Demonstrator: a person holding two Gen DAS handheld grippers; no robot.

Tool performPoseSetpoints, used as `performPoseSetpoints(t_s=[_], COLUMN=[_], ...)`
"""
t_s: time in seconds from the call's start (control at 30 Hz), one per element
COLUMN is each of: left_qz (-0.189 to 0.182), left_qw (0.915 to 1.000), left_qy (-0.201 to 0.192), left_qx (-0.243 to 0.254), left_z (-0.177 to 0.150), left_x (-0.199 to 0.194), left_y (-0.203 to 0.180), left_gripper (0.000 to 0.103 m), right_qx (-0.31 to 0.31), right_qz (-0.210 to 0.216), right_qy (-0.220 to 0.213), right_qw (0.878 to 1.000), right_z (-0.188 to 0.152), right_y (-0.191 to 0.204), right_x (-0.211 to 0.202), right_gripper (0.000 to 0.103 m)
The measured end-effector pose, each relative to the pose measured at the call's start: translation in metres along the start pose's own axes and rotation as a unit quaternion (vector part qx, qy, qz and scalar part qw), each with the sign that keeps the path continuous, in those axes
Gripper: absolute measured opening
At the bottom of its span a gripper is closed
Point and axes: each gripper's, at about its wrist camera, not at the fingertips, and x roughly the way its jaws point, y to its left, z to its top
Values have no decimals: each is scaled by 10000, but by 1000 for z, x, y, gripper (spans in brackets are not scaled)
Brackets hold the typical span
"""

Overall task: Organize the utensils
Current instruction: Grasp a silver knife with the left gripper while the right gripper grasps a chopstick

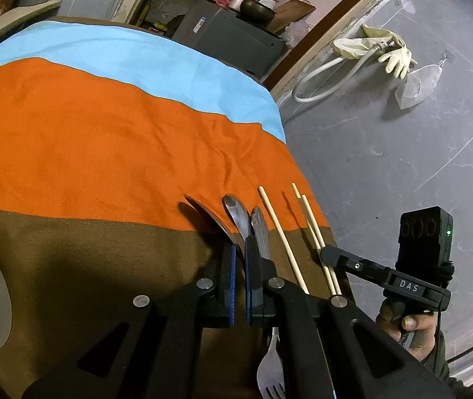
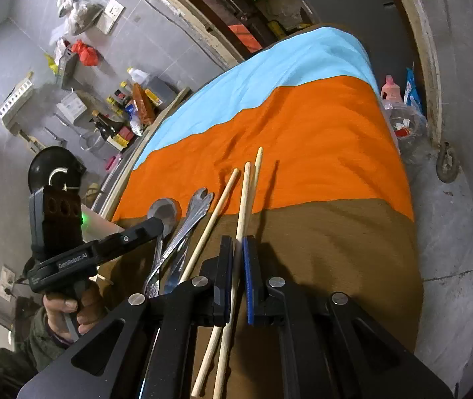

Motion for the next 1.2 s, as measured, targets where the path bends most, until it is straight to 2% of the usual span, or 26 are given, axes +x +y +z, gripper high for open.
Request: performPoseSetpoints(t_s=[0.5,0.73,0.83,0.93,1.03,1.1,1.2], left_qz=[-1,24,104,176,201,227,199], left_qw=[10000,9980,9969,9975,9976,9975,9976], left_qy=[-10,-351,-370,-327,-317,-316,-302], left_qx=[-8,523,688,605,574,596,588], left_z=[1,-4,-6,-8,-9,-9,-8], left_x=[0,-15,-18,-17,-16,-14,-13], left_y=[0,-21,-29,-28,-27,-28,-26], left_gripper=[2,2,2,2,2,2,2], right_qx=[-98,-508,-639,-755,-919,-998,-1136], right_qz=[12,-147,-76,-219,-469,-673,-1080], right_qy=[157,-178,-146,-28,-105,-284,-455], right_qw=[9998,9984,9978,9969,9946,9923,9866], right_z=[-9,-16,-18,-20,-21,-20,-18], right_y=[-2,13,22,28,31,31,27], right_x=[-18,-23,-14,-4,-7,-15,-21], right_gripper=[6,4,5,5,6,8,27])
